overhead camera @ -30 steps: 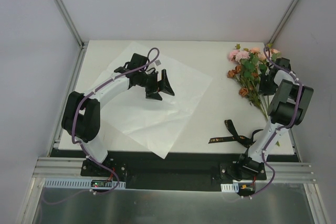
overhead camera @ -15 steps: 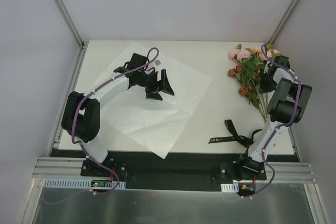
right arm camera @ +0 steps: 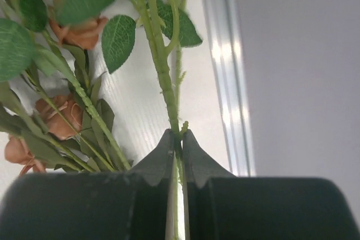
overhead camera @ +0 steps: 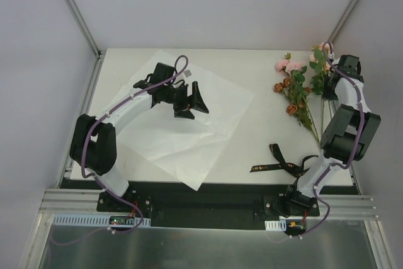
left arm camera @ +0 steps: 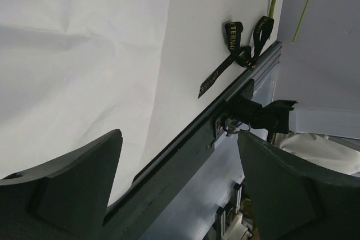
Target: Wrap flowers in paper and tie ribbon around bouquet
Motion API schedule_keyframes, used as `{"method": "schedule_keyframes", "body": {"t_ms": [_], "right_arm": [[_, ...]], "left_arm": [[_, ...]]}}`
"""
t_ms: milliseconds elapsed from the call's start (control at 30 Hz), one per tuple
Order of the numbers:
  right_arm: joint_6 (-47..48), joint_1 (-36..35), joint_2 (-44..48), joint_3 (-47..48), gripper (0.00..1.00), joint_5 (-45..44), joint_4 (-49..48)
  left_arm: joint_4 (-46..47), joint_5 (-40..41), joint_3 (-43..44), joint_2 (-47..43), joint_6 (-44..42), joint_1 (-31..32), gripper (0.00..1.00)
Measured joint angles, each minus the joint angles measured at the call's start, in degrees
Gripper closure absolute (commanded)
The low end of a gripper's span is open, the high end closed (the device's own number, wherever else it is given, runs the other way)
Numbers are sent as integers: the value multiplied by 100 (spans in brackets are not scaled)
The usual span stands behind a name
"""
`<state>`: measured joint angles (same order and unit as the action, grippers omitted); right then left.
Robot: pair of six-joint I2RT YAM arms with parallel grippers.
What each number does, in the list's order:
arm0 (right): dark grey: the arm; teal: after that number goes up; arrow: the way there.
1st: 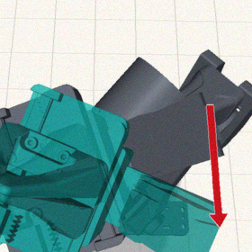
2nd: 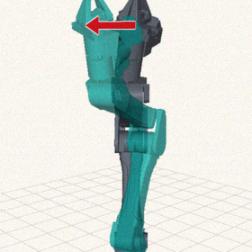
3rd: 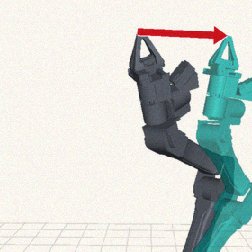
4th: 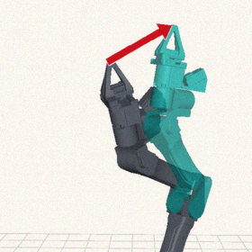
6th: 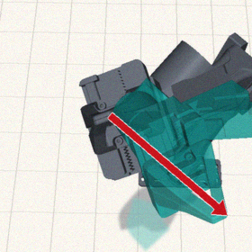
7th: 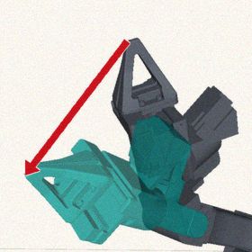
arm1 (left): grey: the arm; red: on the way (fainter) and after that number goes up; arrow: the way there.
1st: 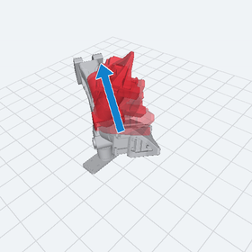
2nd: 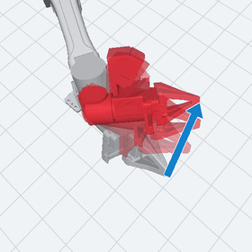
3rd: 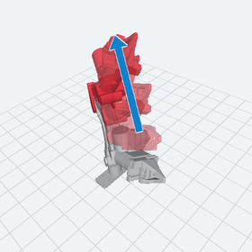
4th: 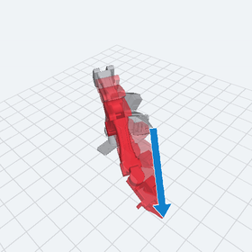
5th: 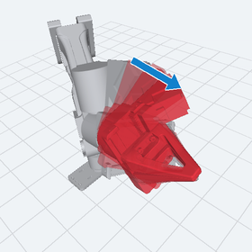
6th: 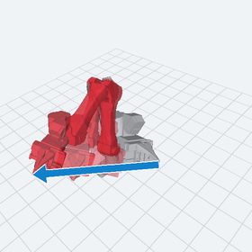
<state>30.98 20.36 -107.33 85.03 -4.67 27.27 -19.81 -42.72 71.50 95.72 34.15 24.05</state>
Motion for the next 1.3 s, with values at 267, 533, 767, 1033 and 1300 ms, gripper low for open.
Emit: {"method": "schedule_keyframes", "body": {"t_ms": [267, 533, 767, 1033, 1300], "right_arm": [[-326, -90, 1147, 216, 99, -249, 181], [-1991, -2240, 2144, 356, 100, 103, 243], [-3873, -4675, 1554, 605, 100, 1349, -850], [-5849, -5694, 396, 579, 100, 2055, -2216], [-6717, -5984, 365, 229, 99, 2308, -3077]], "left_arm": [[15, 258, -791, -1241, 140, -754, 17], [-330, 424, -1578, -2505, 20, -2385, 13], [-219, -616, -1602, -2750, -337, -2284, 16], [645, -490, -1775, -2868, -289, -957, 37], [1137, -378, -1797, -2229, -50, -713, 56]]}}
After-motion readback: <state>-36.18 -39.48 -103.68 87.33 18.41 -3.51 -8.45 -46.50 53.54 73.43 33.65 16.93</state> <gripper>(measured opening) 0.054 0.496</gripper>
